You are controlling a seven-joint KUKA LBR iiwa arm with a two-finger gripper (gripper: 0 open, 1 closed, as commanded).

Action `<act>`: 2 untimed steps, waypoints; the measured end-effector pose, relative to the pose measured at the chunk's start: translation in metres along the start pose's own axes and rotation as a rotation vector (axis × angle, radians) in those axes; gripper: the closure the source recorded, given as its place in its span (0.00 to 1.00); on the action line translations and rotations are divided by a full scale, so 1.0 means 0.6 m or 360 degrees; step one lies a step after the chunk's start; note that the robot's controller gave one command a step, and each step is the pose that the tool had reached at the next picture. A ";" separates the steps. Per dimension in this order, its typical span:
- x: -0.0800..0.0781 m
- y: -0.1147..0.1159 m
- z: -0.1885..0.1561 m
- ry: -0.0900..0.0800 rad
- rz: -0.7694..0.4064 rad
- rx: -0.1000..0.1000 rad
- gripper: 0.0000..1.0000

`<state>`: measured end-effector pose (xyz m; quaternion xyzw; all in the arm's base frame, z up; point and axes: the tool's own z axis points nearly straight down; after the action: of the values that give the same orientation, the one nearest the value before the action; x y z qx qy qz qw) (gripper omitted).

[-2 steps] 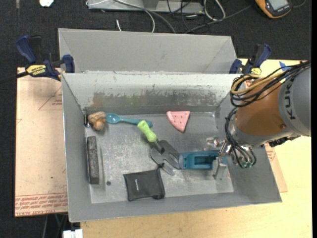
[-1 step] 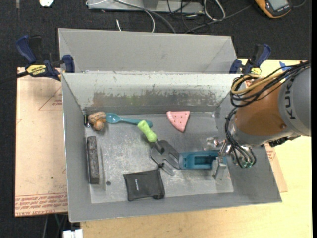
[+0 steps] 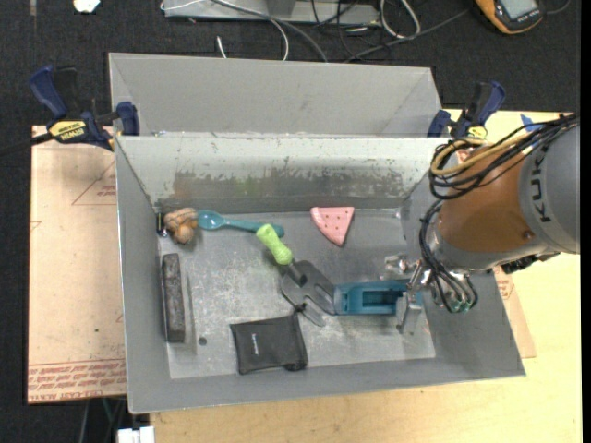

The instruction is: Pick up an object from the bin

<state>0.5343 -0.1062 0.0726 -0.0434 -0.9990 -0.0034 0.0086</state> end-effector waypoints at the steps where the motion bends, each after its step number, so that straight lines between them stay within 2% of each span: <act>1: 0.000 0.000 0.000 0.0000 0.0000 0.0000 1.00; 2: 0.000 0.000 0.000 0.0000 0.0000 0.0000 1.00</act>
Offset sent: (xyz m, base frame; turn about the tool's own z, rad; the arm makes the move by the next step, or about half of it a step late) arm 0.0000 0.0000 0.0000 0.0000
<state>0.5343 -0.1062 0.0726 -0.0434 -0.9990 -0.0033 0.0086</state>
